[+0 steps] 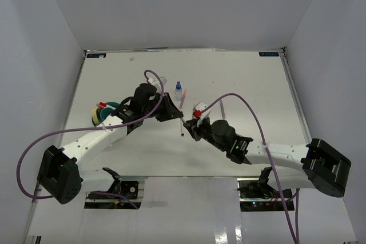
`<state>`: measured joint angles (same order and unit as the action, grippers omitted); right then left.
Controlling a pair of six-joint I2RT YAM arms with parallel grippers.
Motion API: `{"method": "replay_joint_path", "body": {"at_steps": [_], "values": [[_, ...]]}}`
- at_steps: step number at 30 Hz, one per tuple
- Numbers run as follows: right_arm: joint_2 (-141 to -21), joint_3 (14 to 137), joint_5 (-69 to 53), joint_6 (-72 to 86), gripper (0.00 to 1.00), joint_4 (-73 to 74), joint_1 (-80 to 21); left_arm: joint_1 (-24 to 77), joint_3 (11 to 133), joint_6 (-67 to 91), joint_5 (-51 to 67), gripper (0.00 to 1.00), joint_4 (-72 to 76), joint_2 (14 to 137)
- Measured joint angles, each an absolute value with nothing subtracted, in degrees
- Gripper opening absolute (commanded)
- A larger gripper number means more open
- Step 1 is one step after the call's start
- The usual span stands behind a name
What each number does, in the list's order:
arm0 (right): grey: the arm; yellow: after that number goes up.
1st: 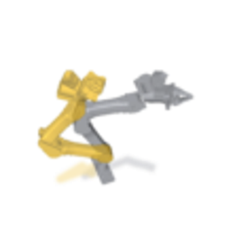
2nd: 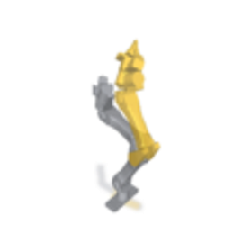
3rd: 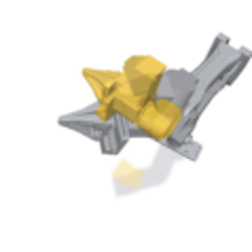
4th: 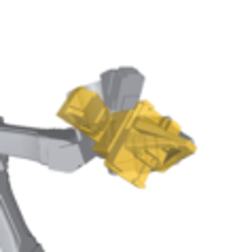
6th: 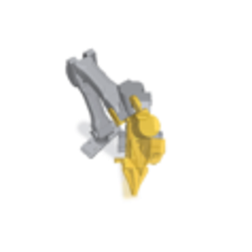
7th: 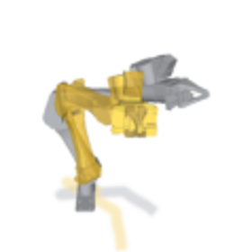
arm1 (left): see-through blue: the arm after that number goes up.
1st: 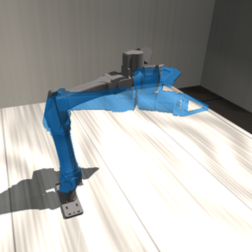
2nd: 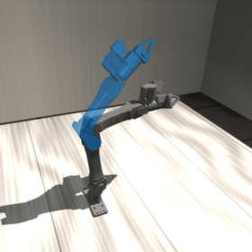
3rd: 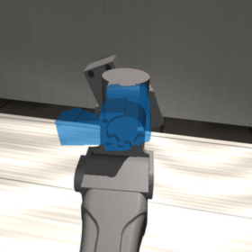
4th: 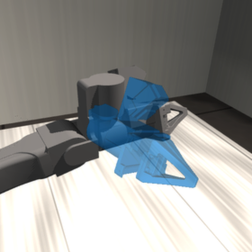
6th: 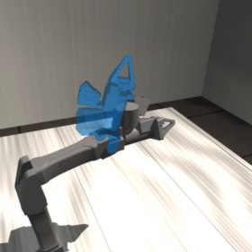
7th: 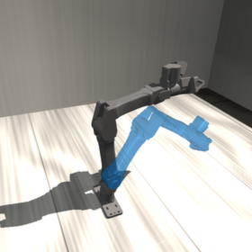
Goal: Sort the stationery into containers
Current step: Place the pen in the storage box.
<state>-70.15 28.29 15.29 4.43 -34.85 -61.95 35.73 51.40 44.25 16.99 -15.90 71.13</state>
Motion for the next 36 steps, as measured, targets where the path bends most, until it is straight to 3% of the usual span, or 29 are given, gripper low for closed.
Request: {"method": "replay_joint_path", "body": {"at_steps": [1, 8, 14, 26, 36], "values": [[-70.1, 28.3, 15.4, 4.5, 0.25, -34.9, -62.0, 35.8, 51.4, 44.2, 16.9, 0.04, -15.8, 71.2], [-70.1, 28.3, 15.7, 5.4, 0.72, -34.9, -62.0, 36.2, 51.4, 44.2, 15.7, 0.0, -15.0, 71.3], [-69.2, 28.3, 17.0, 5.3, 0.96, -34.5, -62.0, 35.9, 54.5, 41.2, 5.5, 0.0, -20.6, 71.0], [-70.3, 28.4, 19.6, 4.9, 0.96, -31.7, -62.0, 16.0, 59.0, 30.7, -16.6, 0.0, -31.3, 64.3], [-72.6, 29.9, 19.6, 5.0, 0.92, -28.2, -62.0, 6.1, 59.3, 25.2, -20.9, 0.0, -32.6, 64.2]]}}
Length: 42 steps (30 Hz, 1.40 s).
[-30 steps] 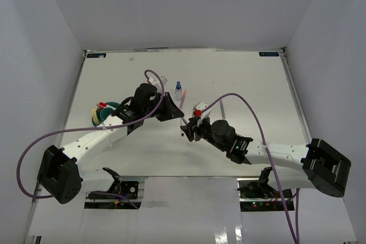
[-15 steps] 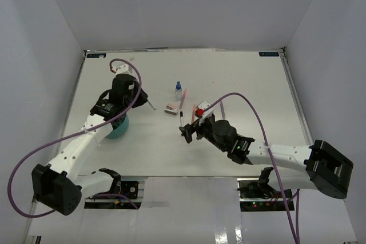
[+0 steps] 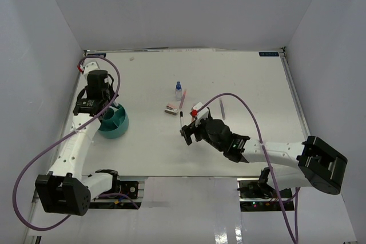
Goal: Sort the stationery into containers
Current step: Place the pen in the storage box.
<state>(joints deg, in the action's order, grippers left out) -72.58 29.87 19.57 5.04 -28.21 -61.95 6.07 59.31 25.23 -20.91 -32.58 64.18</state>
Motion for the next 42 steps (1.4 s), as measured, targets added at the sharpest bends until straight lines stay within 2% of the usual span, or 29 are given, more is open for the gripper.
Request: {"method": "replay_joint_path", "body": {"at_steps": [6, 12, 19, 20, 22, 24, 33, 42], "values": [[-74.7, 31.4, 19.3, 5.2, 0.92, -27.2, -62.0, 2.3, 56.6, 23.7, -21.5, 0.01, -30.5, 62.3], [-77.4, 33.3, 19.1, 5.8, 0.95, -25.3, -62.0, -0.8, 53.1, 23.4, -19.7, 0.17, -27.1, 62.2], [-81.9, 37.1, 19.2, 7.4, 0.99, -22.2, -62.0, -4.4, 51.5, 23.4, -16.7, 0.46, -24.7, 62.4], [-82.9, 38.0, 19.3, 7.6, 1.0, -21.4, -62.0, -4.6, 51.3, 23.4, -16.3, 0.55, -24.4, 62.4], [-85.0, 39.7, 19.6, 8.3, 1.0, -20.1, -62.0, -4.8, 51.0, 23.4, -15.3, 0.63, -24.0, 62.4], [-87.3, 41.3, 20.2, 9.1, 0.95, -18.8, -62.0, -4.8, 51.0, 23.4, -14.2, 0.68, -23.9, 62.4], [-94.7, 45.8, 24.4, 13.6, 0.89, -13.5, -62.0, -4.8, 50.9, 23.4, -10.2, 0.9, -23.5, 61.0], [-100.6, 51.0, 26.5, 17.0, 0.77, -10.1, -61.1, -4.8, 48.1, 24.8, 6.4, 0.96, -22.0, 54.8]]}}
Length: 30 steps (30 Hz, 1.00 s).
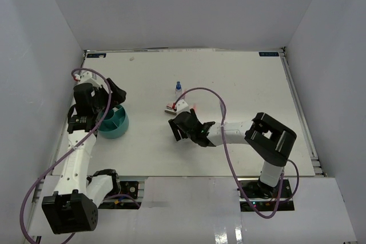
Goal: Sort the stationery into containers
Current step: Pick up the pen from the center of the board.
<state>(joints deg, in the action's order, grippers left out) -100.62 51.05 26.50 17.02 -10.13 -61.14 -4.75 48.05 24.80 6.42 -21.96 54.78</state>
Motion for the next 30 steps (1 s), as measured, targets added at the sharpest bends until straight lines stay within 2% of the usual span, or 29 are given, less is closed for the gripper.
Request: {"method": "replay_joint_path", "body": {"at_steps": [5, 6, 9, 19, 25, 30], "values": [[-103.6, 53.6, 26.5, 19.2, 0.63, -8.9, -60.4, -4.0, 45.7, 26.0, 14.6, 0.98, -21.9, 54.2], [-104.0, 54.2, 26.7, 19.6, 0.55, -8.8, -60.4, -3.7, 45.3, 26.2, 15.9, 0.98, -22.0, 54.2], [-104.7, 54.9, 27.0, 21.1, 0.44, -8.8, -60.4, -2.5, 44.6, 26.9, 19.0, 0.98, -22.2, 54.2], [-102.7, 52.8, 30.3, 24.2, 0.11, -7.2, -60.3, 8.4, 44.5, 30.7, 22.2, 0.98, -21.8, 55.7], [-95.2, 46.0, 30.3, 22.4, 0.1, -6.3, -60.4, 16.3, 44.5, 34.6, 22.0, 0.98, -20.8, 60.0], [-82.7, 37.2, 27.9, 18.4, 0.11, -11.4, -60.6, 21.1, 45.2, 38.0, 21.4, 0.98, -19.0, 63.3]]}}
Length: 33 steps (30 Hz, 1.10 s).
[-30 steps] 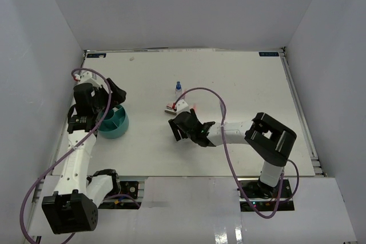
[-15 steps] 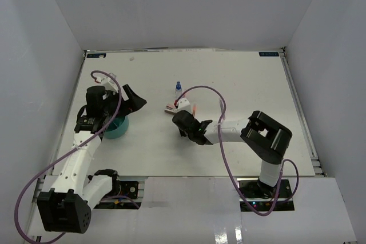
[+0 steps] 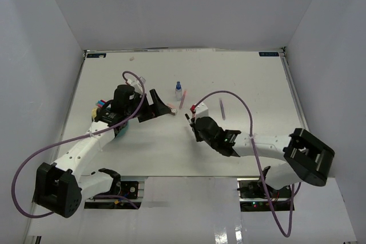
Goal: Sort the stationery into containers
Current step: Pick up the pen from the center of the board, then place the pen in the storage box.
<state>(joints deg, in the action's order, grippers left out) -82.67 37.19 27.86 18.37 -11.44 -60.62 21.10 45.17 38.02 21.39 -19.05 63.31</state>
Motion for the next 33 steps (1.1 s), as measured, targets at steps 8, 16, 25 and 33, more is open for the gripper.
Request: {"method": "replay_joint_path", "body": {"at_steps": [8, 16, 25, 33], "values": [[-71.6, 30.6, 21.8, 12.6, 0.12, -23.5, -61.2, 29.9, 49.0, 42.3, 21.0, 0.98, -14.5, 70.1], [-68.7, 26.9, 18.6, 10.8, 0.14, -29.7, -61.2, 35.2, 52.1, 44.4, 20.2, 0.86, -11.9, 77.0], [-67.7, 24.9, 17.8, 10.3, 0.15, -33.2, -61.2, 36.1, 52.4, 45.6, 19.9, 0.44, -11.4, 79.2], [-67.4, 23.6, 18.9, 10.4, 0.26, -35.0, -61.2, 36.6, 52.7, 46.2, 19.9, 0.17, -10.3, 79.6]]}}
